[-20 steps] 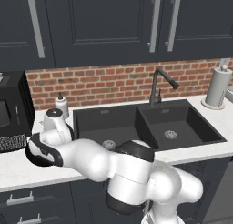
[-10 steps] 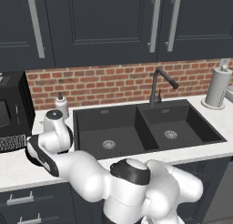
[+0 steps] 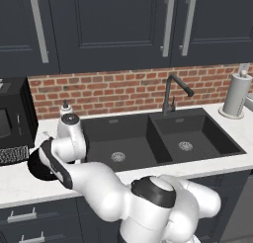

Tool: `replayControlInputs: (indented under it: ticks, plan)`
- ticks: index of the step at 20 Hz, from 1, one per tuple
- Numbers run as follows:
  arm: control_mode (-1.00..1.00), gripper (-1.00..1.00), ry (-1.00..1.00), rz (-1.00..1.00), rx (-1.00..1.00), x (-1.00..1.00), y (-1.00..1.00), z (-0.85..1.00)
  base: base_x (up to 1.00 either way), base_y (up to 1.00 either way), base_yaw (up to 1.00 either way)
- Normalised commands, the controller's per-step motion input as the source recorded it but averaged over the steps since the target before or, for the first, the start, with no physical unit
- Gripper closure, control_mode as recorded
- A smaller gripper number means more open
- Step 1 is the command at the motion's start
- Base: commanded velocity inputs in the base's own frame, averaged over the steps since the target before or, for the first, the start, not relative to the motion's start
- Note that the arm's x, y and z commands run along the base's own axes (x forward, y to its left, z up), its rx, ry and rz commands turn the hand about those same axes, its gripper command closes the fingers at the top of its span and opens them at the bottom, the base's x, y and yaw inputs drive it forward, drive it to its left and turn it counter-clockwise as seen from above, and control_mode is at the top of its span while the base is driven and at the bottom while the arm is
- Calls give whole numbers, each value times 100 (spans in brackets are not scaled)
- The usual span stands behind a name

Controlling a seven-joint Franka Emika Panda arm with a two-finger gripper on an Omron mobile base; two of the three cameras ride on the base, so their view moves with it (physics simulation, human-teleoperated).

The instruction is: Pick the garlic from the sink and place it in the bowl. Then pick the bowl and place it in the microwave. Then close the microwave door and press the start button.

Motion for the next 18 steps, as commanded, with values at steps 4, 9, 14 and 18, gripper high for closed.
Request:
replayControlInputs:
  ticks: [4,9,14,18]
  plan:
    - [-100,-100,-4,0,1,0,-17,26,0,0,0]
    - [-100,-100,0,0,0,0,-10,17,0,0,0]
    - [-100,-100,0,0,0,0,-18,0,0,0,0]
    - [-100,-100,0,0,0,1,-11,-1,0,0,0]
